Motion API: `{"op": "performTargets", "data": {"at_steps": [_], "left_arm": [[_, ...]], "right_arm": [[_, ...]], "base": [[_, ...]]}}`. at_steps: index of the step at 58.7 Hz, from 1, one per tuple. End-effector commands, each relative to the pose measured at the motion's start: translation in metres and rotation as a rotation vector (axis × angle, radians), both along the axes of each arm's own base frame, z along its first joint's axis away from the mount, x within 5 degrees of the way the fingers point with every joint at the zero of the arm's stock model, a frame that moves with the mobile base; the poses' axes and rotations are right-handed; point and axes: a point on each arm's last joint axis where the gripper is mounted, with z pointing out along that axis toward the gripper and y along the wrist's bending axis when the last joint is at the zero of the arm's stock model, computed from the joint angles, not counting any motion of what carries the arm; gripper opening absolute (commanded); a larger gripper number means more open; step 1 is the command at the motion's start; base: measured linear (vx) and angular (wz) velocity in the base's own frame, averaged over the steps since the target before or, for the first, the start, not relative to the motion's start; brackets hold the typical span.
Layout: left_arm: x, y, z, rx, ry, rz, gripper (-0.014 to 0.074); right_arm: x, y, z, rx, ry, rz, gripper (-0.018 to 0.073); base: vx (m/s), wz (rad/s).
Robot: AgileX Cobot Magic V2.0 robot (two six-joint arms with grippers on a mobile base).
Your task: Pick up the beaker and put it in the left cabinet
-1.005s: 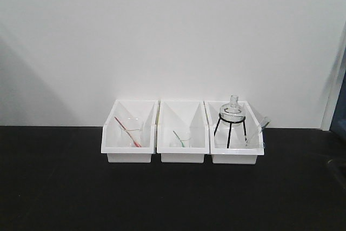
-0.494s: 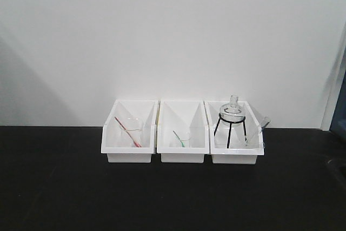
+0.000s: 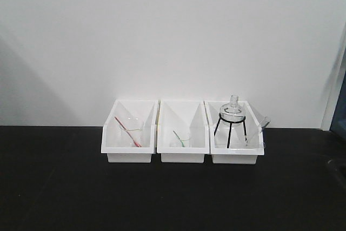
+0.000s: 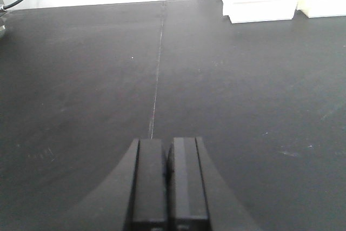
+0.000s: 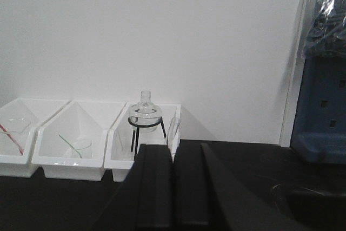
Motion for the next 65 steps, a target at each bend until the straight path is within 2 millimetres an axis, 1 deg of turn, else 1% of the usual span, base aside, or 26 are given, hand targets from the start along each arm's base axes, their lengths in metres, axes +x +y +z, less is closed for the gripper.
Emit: {"op": "performTargets", "data": {"at_steps": [1, 5, 7, 14, 15, 22, 24, 25, 31, 34, 41, 45, 49, 55, 61, 65], "left_arm": [[0.001, -0.001, 0.012, -0.004, -0.099, -0.018, 0.0004], [0.001, -0.001, 0.012, -0.004, -0.099, -0.018, 0.0004], [0.001, -0.001, 0.012, -0.004, -0.099, -0.018, 0.0004], [0.001, -0.001, 0.012, -0.004, -0.099, -0.018, 0.0004], [0.001, -0.001, 0.012, -0.004, -0.099, -0.018, 0.0004], [0.001, -0.001, 0.012, -0.004, -0.099, -0.018, 0.0004], [0.001, -0.001, 0.012, -0.004, -0.099, -0.018, 0.0004], [0.001, -0.001, 0.012, -0.004, -0.099, -0.018, 0.0004], [0.001, -0.001, 0.012, -0.004, -0.099, -0.018, 0.0004], [0.001, -0.001, 0.012, -0.004, -0.099, -0.018, 0.0004], [0.001, -0.001, 0.012, -0.004, -0.099, -0.018, 0.0004], [0.001, -0.001, 0.012, -0.004, -0.099, -0.018, 0.0004], [0.001, -0.001, 0.012, -0.004, -0.099, -0.018, 0.0004], [0.001, -0.001, 0.012, -0.004, -0.099, -0.018, 0.0004], [0.001, -0.001, 0.012, -0.004, -0.099, -0.018, 0.0004], [0.001, -0.001, 0.012, -0.004, -0.099, -0.018, 0.0004]], "right_arm": [[0.0, 0.0, 0.021, -0.003, -0.129, 0.001, 0.0082], [0.0, 0.0, 0.021, 0.0, -0.13, 0.001, 0.0146], [0.0, 0.0, 0.021, 0.005, -0.126, 0.001, 0.0194], [0.0, -0.001, 0.02, 0.059, -0.121, -0.003, 0.0398], [0.0, -0.001, 0.02, 0.069, -0.12, -0.003, 0.0443], [0.0, -0.001, 0.021, 0.102, -0.131, -0.005, 0.0679], [0.0, -0.001, 0.021, 0.102, -0.131, -0.005, 0.0723], [0.0, -0.001, 0.021, 0.101, -0.131, -0.006, 0.0732], [0.0, -0.001, 0.022, 0.103, -0.135, -0.005, 0.0729], [0.0, -0.001, 0.023, 0.137, -0.144, -0.002, 0.0725], [0.003, 0.0, 0.023, 0.142, -0.213, 0.011, 0.0702], [0.006, 0.003, 0.019, 0.107, -0.269, 0.035, 0.0686], [0.011, 0.009, 0.011, 0.081, -0.323, 0.083, 0.0666], [0.021, 0.023, -0.015, 0.059, -0.298, 0.193, 0.0642], [0.03, 0.045, -0.051, 0.005, -0.205, 0.365, 0.0616], [0.031, 0.057, -0.073, -0.024, -0.153, 0.47, 0.0601]], "base": [[0.0, 0.0], [0.0, 0.0], [0.0, 0.0], [0.0, 0.0], [0.0, 0.0], [0.0, 0.0], [0.0, 0.0], [0.0, 0.0], [0.0, 0.0], [0.0, 0.0], [0.0, 0.0], [0.0, 0.0], [0.0, 0.0], [0.0, 0.0], [0.0, 0.0], [0.0, 0.0]]}}
